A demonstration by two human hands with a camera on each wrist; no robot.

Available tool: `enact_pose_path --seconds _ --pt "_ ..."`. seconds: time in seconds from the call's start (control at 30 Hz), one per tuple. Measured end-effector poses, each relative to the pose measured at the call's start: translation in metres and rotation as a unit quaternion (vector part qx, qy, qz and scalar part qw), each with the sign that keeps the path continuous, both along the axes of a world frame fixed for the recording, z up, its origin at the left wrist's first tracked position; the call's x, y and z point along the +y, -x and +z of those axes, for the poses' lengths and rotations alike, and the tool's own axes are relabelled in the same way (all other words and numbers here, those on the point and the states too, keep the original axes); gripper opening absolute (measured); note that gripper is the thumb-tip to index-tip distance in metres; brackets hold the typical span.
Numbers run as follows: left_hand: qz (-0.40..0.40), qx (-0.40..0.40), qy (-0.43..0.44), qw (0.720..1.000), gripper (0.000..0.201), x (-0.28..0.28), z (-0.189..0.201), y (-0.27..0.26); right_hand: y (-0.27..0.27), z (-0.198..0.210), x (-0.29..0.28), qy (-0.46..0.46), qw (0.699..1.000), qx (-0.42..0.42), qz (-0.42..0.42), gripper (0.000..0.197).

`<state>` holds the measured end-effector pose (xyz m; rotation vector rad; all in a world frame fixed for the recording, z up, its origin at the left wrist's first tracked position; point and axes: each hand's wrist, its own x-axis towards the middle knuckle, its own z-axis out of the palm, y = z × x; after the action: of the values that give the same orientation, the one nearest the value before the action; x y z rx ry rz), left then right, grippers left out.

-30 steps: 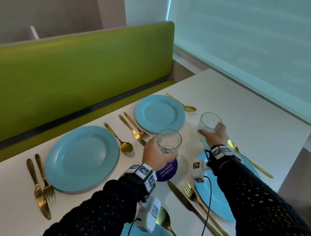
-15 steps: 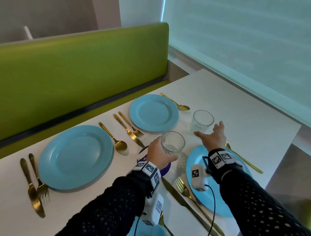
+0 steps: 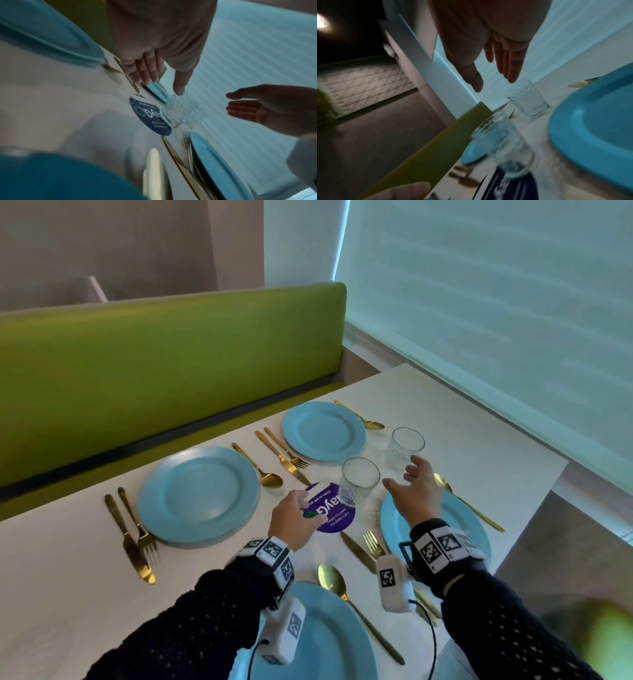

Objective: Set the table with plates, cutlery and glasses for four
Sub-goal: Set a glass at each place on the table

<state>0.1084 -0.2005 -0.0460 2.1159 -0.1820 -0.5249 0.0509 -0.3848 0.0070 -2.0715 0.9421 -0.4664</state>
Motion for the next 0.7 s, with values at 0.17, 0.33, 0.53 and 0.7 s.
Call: enact_pose_path --seconds 0.17,0.33,0.53,0.7 --pt "0.025 -0.003 0.054 0.998 0.033 0.077 0.023 0.045 0.037 0.020 0.092 0.001 0.998 0.008 0.056 0.045" --pt "0.103 -0.046 0.110 0.987 0.024 0.186 0.053 0.092 0.072 0.024 0.206 -0.022 0.991 0.044 0.125 0.038" --pt "0.311 -0.174 0.079 0.931 0.032 0.323 0.072 0.119 0.088 0.011 0.336 -0.045 0.963 0.099 0.245 0.049" --pt "0.440 -0.192 0.036 0.876 0.070 0.424 0.054 0.125 0.081 -0.006 0.417 -0.088 0.933 0.140 0.321 0.065"
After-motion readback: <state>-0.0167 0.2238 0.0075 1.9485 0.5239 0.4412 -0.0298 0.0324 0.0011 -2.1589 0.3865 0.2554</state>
